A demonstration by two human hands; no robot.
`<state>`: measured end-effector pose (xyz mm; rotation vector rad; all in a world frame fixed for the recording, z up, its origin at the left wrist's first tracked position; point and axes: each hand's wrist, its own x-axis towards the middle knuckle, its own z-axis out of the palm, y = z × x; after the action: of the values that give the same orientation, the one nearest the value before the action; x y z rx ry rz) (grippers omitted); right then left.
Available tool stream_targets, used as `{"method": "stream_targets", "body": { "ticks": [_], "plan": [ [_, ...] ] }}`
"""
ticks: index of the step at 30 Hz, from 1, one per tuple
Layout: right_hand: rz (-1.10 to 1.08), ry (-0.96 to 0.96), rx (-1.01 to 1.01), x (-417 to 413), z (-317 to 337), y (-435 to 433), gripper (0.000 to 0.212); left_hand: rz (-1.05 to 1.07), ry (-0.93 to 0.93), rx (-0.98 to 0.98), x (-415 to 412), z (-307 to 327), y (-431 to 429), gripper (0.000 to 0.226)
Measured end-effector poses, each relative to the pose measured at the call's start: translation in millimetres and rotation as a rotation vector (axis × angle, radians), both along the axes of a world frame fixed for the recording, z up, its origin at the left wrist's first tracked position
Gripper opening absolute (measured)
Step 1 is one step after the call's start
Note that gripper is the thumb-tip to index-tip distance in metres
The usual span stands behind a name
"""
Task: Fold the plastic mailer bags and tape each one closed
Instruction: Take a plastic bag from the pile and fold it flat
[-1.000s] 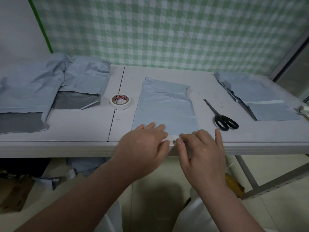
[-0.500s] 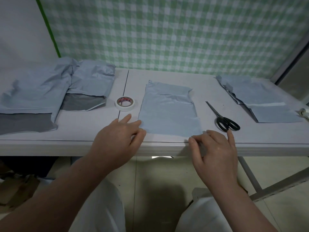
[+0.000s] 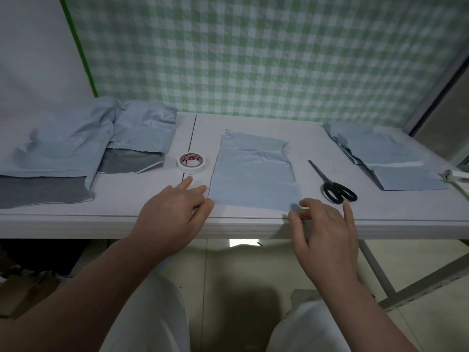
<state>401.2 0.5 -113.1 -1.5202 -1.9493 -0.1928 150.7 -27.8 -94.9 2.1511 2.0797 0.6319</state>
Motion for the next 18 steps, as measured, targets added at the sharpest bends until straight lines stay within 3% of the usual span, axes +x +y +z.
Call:
{"method": "stream_targets", "body": {
  "ticks": [4,6,10,14,18],
  "plan": [
    [-0.016,0.079,0.002,-5,-1,-1,0.027,-0.026,-0.008,0.005,-1,6,1,0.056],
    [-0.012,0.254,-0.049,-7,4,-2,0.017,-0.056,-0.054,0.017,-5,9,7,0.055],
    [-0.013,0.574,-0.189,-7,12,2,0.003,0.052,-0.074,0.231,-13,15,30,0.033],
    [0.028,0.707,-0.21,-7,18,-2,0.008,0.213,-0.052,0.068,-24,14,56,0.03],
    [0.105,0.816,-0.235,-13,29,-9,0.011,0.249,-0.181,0.133,-14,23,53,0.016]
  ]
}}
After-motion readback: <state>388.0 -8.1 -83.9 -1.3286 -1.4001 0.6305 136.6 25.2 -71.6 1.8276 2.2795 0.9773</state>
